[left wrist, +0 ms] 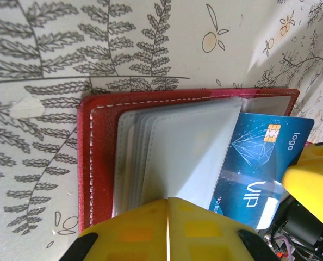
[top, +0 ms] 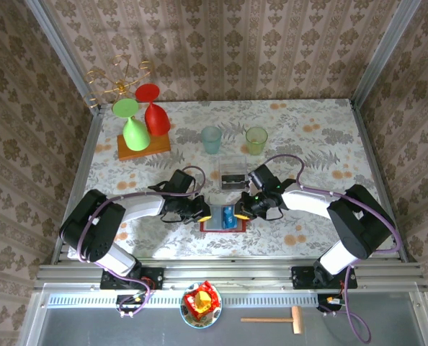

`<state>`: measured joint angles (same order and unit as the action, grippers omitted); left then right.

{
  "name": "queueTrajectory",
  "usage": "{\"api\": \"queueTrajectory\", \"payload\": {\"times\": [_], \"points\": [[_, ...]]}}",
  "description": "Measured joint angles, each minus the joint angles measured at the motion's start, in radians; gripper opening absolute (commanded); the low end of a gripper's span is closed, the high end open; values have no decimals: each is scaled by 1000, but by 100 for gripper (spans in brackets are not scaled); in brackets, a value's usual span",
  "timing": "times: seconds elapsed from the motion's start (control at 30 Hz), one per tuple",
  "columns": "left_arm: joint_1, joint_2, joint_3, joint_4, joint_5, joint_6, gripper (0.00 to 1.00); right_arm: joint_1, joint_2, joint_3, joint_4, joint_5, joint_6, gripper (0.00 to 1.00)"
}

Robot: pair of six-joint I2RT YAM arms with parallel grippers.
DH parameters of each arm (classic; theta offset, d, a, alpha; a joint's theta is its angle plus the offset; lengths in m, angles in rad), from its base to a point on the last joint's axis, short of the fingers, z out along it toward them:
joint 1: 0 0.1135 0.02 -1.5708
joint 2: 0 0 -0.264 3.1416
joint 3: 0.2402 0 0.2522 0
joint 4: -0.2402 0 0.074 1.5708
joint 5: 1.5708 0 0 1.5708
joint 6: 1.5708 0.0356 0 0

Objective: Take the credit cards out of the card holder

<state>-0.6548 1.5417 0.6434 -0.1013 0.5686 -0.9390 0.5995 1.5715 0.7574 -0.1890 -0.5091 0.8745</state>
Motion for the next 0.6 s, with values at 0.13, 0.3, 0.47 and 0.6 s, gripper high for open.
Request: {"api": "queueTrajectory", "payload": {"times": [0.13, 0.3, 0.47, 0.6], "points": [[0, 0, 0, 0, 0, 0, 9, 1, 7, 0, 34, -14, 19, 13], [0, -1, -1, 1, 0, 0, 9, 2, 12, 0, 57, -23, 30, 8], [0, -10, -3, -3, -6, -3, 9, 2, 9, 0, 56, -21, 30, 5], [1, -38, -1, -26, -15, -4, 11, 2, -30, 1, 21, -3, 14, 4]]}}
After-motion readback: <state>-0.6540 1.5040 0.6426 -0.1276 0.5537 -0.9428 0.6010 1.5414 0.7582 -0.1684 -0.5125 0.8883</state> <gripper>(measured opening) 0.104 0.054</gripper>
